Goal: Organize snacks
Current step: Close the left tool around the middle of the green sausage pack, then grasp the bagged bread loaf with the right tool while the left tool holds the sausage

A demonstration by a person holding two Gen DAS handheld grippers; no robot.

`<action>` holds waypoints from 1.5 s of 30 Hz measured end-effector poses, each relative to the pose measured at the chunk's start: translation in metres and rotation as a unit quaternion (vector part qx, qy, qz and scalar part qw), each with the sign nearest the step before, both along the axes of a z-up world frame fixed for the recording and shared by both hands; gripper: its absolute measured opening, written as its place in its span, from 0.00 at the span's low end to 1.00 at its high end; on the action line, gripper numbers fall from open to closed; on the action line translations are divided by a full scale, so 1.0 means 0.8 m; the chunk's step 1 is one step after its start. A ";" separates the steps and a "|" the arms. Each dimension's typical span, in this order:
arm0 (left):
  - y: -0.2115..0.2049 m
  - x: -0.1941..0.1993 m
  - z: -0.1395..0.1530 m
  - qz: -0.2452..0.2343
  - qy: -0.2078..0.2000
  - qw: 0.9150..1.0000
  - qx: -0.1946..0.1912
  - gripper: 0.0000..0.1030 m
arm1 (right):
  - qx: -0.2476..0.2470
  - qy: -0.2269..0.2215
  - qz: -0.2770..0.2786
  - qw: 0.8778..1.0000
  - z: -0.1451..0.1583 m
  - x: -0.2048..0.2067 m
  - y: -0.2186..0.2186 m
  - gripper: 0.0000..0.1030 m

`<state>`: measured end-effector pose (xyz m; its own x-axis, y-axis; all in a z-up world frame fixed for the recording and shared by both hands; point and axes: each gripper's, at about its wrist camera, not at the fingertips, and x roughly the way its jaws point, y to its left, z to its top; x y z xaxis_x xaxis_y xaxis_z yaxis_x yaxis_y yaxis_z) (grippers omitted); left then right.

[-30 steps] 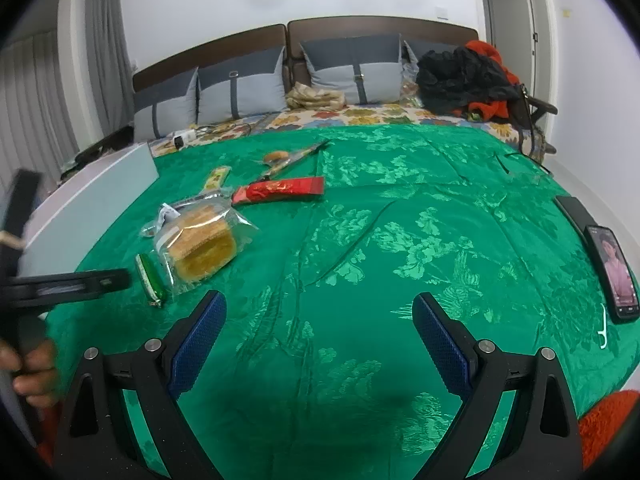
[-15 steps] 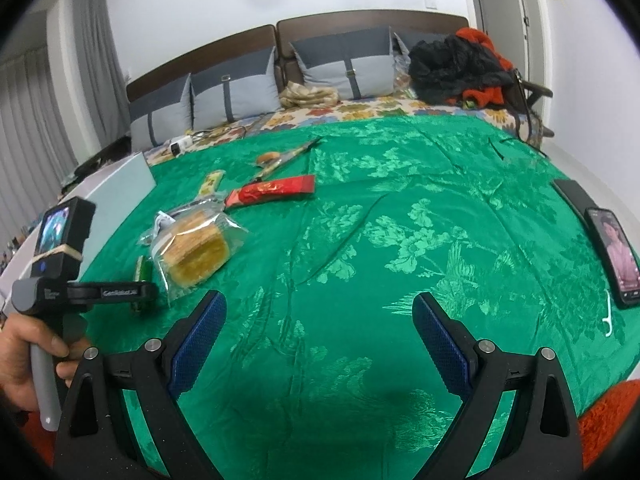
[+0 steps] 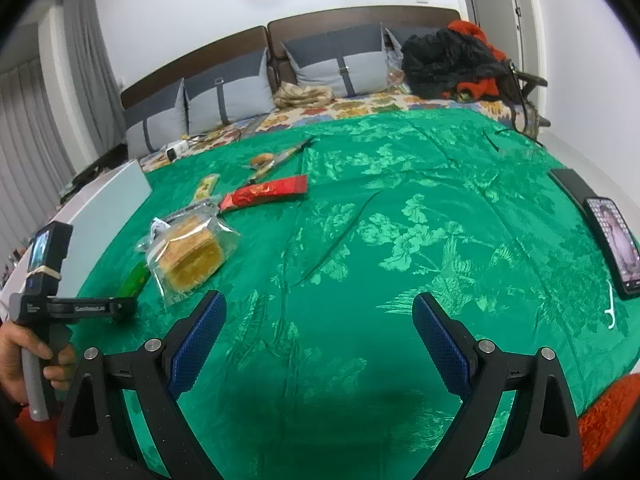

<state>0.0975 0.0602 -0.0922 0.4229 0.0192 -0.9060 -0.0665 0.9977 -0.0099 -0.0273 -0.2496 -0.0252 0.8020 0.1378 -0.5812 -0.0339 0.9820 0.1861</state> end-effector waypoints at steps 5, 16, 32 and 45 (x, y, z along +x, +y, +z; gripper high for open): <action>0.006 0.004 -0.001 -0.003 0.001 1.000 0.001 1.00 | -0.003 0.006 0.003 1.000 -0.003 0.002 0.002 0.93; -0.013 0.013 0.008 -0.026 0.016 0.999 0.014 0.83 | -0.001 0.010 0.005 1.000 -0.005 0.001 0.003 0.93; -0.021 -0.019 0.017 -0.073 -0.019 0.997 -0.029 0.22 | 0.015 0.037 0.001 0.999 -0.019 0.010 -0.006 0.93; -0.022 -0.028 0.015 -0.079 -0.040 0.996 -0.027 0.22 | -0.005 0.064 0.033 0.997 -0.033 0.014 0.015 0.93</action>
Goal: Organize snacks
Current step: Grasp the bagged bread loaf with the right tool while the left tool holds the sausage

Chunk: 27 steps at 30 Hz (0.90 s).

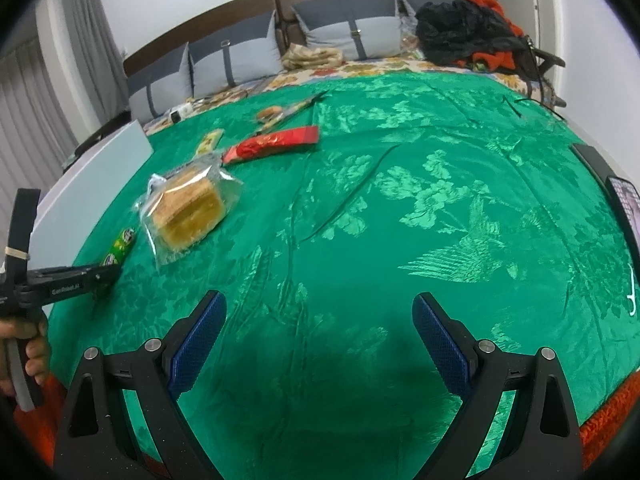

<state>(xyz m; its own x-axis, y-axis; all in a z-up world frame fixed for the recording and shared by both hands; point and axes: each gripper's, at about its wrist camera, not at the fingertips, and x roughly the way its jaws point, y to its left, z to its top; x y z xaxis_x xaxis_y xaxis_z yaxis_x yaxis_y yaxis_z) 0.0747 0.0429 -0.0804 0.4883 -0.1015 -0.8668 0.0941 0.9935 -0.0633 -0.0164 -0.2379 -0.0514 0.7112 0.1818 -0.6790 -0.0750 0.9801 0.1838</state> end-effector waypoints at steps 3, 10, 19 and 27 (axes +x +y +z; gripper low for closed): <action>0.001 0.000 0.000 0.000 0.001 1.000 -0.003 0.22 | 0.009 0.012 0.011 1.000 0.003 0.008 0.002 0.93; 0.004 -0.002 0.000 0.001 -0.001 1.000 -0.012 0.22 | 0.028 0.049 0.095 0.994 0.042 0.077 0.035 0.93; 0.017 0.004 0.001 0.009 0.011 0.999 -0.047 0.22 | -0.160 0.146 0.301 0.929 0.043 0.199 0.192 0.93; 0.031 0.008 0.002 0.013 0.025 0.996 -0.088 0.22 | -0.138 0.248 0.271 0.920 -0.004 0.235 0.207 0.83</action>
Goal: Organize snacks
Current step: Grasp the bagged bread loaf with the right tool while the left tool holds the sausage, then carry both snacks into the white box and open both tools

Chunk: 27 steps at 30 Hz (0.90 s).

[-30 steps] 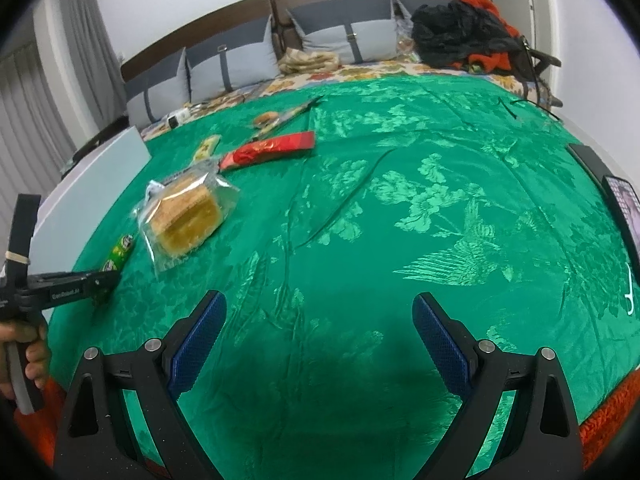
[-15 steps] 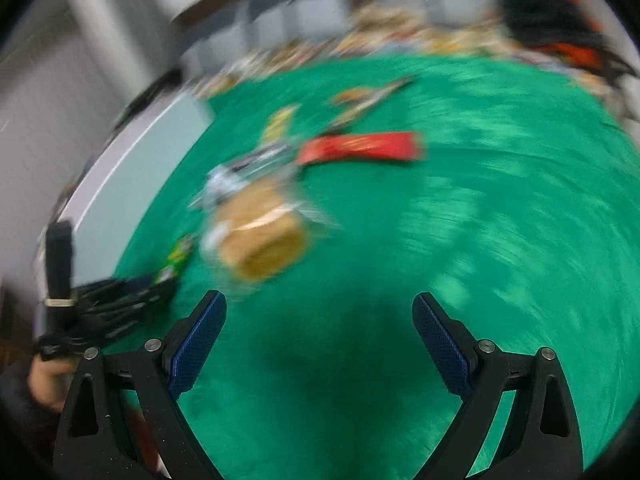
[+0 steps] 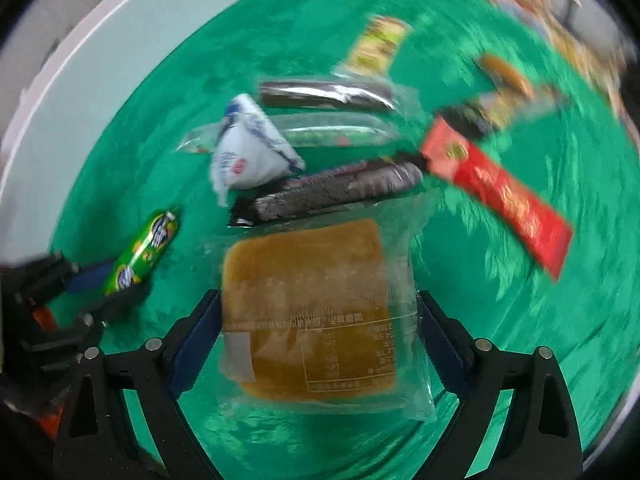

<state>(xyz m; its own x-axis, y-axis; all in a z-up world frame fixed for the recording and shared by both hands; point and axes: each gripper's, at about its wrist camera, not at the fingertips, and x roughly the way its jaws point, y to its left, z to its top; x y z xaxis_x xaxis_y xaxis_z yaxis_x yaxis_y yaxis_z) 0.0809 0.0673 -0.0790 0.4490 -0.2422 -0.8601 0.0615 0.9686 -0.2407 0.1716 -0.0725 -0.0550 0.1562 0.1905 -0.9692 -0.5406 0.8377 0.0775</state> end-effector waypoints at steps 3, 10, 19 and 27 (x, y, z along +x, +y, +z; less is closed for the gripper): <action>0.010 -0.010 0.003 0.013 -0.005 1.000 -0.028 0.22 | 0.024 -0.003 -0.038 0.999 0.017 -0.009 -0.030 0.75; 0.032 -0.027 0.046 0.035 -0.028 0.994 -0.102 0.22 | 0.067 -0.027 -0.100 0.992 0.075 -0.028 -0.078 0.75; 0.193 -0.039 0.185 0.131 -0.121 0.982 -0.058 0.22 | 0.259 -0.054 -0.006 0.964 0.233 -0.036 0.126 0.76; 0.335 -0.065 0.165 0.269 -0.082 0.956 0.089 0.79 | 0.263 -0.050 0.057 0.962 0.245 -0.060 0.321 0.88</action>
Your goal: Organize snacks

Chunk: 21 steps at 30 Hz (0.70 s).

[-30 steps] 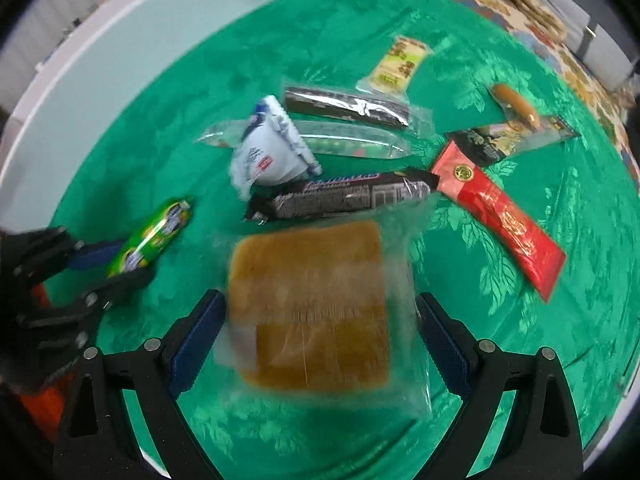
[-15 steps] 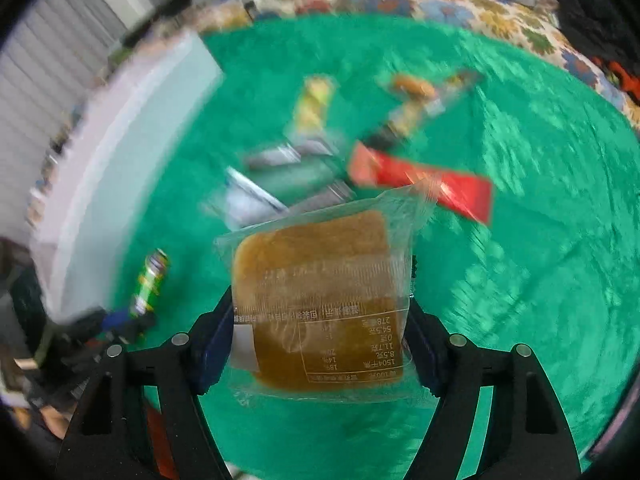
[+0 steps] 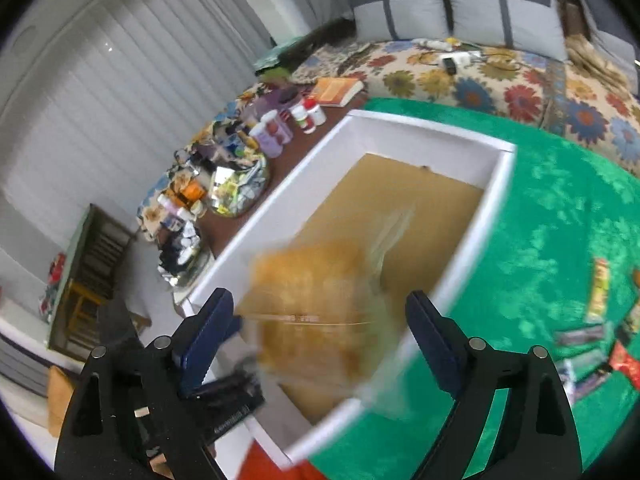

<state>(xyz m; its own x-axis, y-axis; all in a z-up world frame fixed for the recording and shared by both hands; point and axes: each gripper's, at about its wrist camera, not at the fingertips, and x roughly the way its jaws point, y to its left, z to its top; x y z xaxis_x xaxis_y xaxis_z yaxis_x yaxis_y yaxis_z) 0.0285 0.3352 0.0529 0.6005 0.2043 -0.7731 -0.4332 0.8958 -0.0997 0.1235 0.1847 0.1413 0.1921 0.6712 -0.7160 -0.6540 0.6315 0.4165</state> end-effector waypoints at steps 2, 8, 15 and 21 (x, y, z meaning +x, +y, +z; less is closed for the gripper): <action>0.016 -0.013 -0.002 0.017 -0.006 1.000 0.006 0.80 | 0.016 -0.017 -0.004 1.000 0.009 -0.006 0.002 0.88; -0.005 -0.027 -0.005 0.010 -0.026 1.000 -0.009 0.80 | 0.016 -0.119 -0.046 0.992 0.029 -0.005 -0.051 0.88; -0.153 -0.009 0.009 -0.145 -0.059 0.986 -0.050 0.88 | -0.125 -0.144 -0.177 0.966 -0.133 0.006 -0.237 0.88; -0.314 0.028 -0.075 -0.258 0.007 0.964 -0.057 0.94 | -0.214 -0.091 -0.322 0.918 -0.256 -0.022 -0.445 0.88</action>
<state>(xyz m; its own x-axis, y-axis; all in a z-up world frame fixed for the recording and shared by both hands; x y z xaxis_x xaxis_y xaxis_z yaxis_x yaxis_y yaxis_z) 0.0512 0.0843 -0.0067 0.5882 -0.2056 -0.7822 0.0647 0.9760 -0.2079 0.1057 -0.1710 -0.0637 0.5924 0.0412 -0.8046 -0.1220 0.9918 -0.0391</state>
